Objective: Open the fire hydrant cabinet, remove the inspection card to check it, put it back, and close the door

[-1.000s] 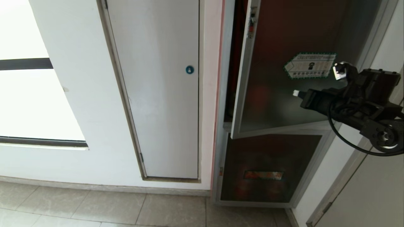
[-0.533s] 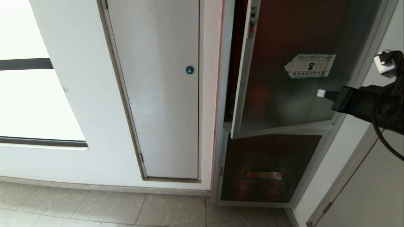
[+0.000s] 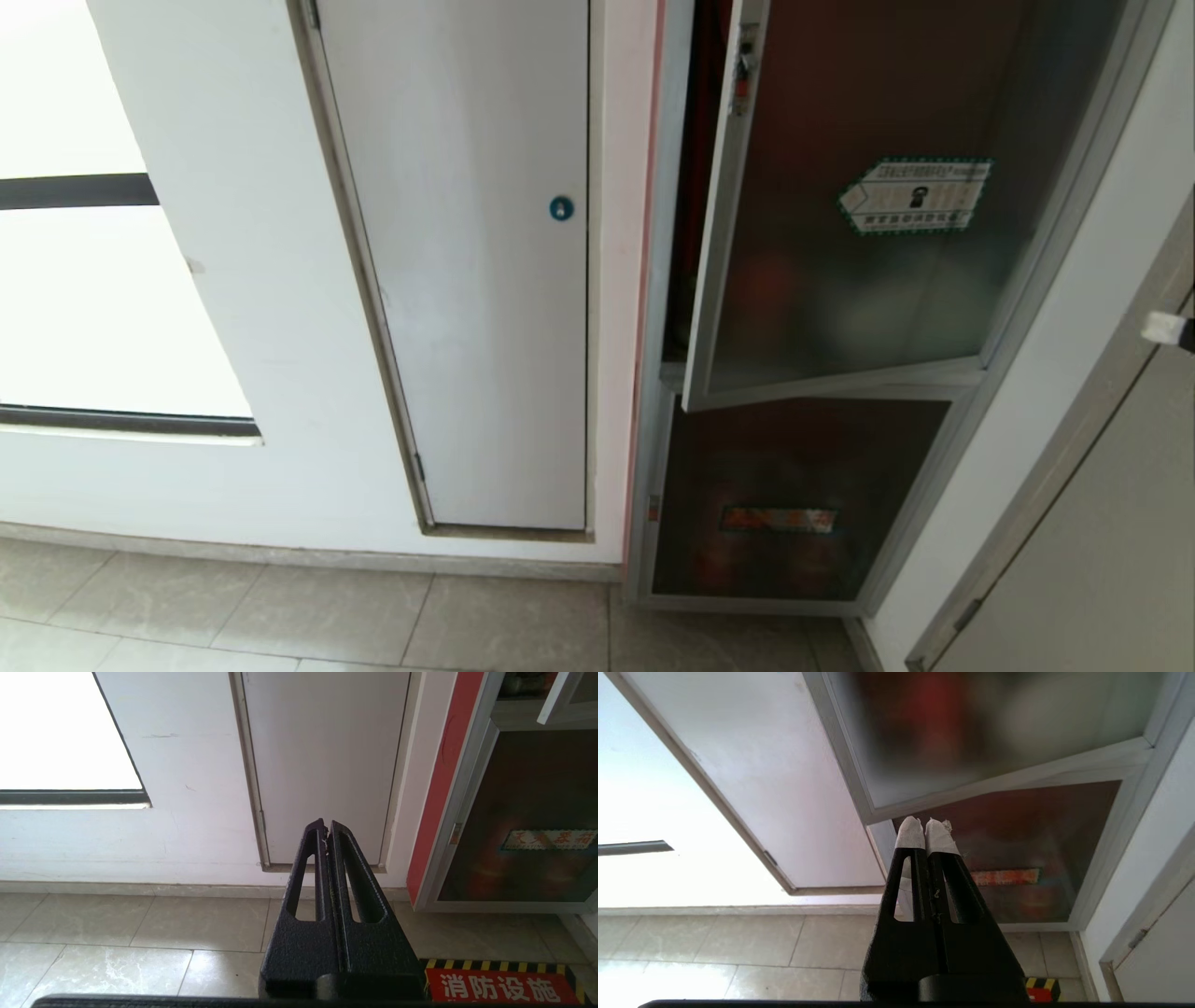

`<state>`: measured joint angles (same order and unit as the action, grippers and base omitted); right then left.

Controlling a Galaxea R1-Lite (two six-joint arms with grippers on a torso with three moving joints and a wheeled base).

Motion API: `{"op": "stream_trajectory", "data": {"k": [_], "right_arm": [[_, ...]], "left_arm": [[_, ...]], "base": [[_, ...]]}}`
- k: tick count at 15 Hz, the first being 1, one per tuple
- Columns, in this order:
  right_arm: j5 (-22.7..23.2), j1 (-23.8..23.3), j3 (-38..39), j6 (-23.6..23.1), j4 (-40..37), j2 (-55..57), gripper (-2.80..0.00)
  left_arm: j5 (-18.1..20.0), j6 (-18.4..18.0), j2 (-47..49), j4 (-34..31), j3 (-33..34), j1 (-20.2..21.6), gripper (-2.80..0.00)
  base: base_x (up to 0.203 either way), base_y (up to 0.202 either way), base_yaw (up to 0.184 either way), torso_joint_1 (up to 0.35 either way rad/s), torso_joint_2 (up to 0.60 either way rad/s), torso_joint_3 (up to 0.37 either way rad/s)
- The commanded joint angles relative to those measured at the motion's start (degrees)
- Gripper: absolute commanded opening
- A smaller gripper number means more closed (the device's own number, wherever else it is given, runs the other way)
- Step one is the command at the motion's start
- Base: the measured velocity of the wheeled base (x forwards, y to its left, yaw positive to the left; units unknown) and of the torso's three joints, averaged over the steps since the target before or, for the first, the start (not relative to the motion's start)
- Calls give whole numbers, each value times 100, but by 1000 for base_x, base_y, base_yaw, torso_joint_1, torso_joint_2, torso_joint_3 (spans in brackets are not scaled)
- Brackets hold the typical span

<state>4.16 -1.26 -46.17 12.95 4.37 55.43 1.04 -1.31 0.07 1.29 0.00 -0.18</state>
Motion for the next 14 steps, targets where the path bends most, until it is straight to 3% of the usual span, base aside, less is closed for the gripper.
{"op": "stream_trajectory", "data": {"k": [1,9,14], "right_arm": [[-55,-5,81,0,-417,-1035,-280],[-1258,-22,922,-22,-855,-2770,-280],[-1497,-24,1329,-50,-1318,-3848,-280]], "left_arm": [[2,-1,1,3,70,1,-280],[2,-1,1,3,70,1,-280],[2,-1,1,3,70,1,-280]], "base": [[0,0,0,0,0,0],[0,0,0,0,0,0],[0,0,0,0,0,0]]}}
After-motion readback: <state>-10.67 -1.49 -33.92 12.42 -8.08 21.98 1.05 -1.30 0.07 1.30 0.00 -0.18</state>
